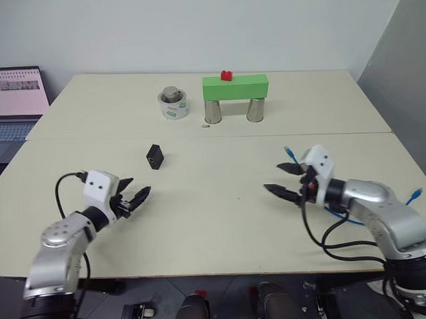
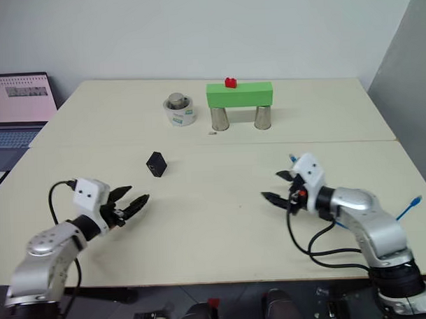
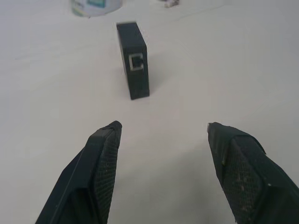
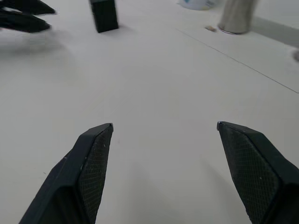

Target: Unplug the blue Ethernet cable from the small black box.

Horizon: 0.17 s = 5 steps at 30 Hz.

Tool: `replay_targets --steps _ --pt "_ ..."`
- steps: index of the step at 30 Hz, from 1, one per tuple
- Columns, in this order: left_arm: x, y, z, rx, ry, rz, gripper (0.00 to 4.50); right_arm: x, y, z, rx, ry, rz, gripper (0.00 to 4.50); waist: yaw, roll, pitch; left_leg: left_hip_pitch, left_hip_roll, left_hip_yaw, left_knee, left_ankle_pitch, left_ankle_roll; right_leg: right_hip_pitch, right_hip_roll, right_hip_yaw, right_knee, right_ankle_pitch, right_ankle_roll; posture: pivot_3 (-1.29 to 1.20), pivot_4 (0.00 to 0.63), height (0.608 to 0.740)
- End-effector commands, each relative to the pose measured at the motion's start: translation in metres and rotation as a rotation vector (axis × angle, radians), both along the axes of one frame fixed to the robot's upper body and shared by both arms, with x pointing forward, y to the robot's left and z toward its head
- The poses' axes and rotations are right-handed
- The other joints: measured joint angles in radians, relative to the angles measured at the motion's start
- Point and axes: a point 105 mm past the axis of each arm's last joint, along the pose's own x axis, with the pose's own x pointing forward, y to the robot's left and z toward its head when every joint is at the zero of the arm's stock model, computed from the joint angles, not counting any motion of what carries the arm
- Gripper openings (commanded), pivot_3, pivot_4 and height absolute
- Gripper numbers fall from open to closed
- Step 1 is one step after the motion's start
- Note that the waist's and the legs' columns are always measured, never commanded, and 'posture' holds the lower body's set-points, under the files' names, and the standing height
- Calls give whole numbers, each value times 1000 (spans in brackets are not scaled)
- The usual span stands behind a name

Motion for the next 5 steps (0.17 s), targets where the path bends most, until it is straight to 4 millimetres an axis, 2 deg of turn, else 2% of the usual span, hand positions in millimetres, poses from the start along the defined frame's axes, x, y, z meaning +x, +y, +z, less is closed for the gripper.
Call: replay_targets --steps 1,5 --pt "-3 -4 25 34 -33 -82 3130 3 -26 17 5 -54 -88 3785 0 0 0 0 0 0 0 0 0 0 0 0 0 0 0 0 150 740" --pt "1 -1 35 18 -38 -80 3130 6 -40 20 -13 -65 -141 3785 -1 0 0 0 0 1 -1 0 0 0 0 0 -1 0 -1 0 150 740"
